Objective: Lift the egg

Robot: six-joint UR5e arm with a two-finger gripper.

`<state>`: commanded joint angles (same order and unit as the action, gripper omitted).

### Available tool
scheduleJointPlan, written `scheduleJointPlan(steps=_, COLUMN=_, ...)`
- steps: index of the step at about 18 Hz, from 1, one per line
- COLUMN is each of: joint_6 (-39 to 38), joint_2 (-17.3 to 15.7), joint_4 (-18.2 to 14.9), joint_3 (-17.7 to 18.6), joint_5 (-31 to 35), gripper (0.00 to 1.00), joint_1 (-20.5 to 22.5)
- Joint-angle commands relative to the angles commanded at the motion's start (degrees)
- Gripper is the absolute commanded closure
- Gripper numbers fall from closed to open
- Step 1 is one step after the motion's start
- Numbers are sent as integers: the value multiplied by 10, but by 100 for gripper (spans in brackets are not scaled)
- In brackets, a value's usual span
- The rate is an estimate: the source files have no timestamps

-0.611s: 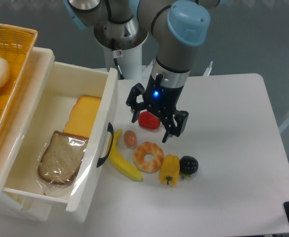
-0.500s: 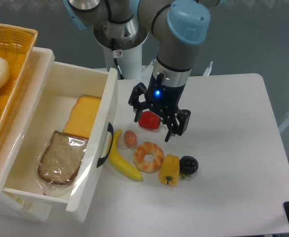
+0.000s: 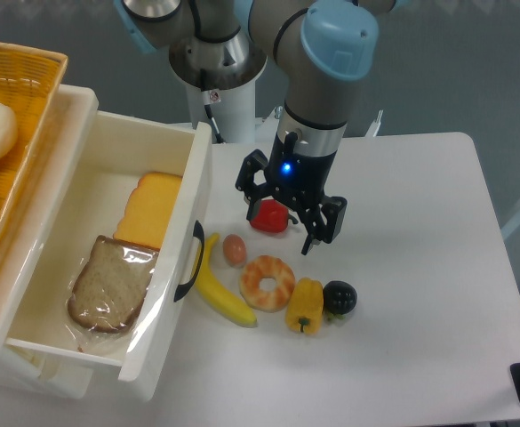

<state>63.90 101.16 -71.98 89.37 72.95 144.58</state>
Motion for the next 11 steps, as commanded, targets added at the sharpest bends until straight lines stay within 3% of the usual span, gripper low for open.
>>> scheduleJointPlan(steps=11, joint_6=0, joint_2=1, joint_4=2, joint_3=45, joint_5=0, gripper=0, joint_1=-3)
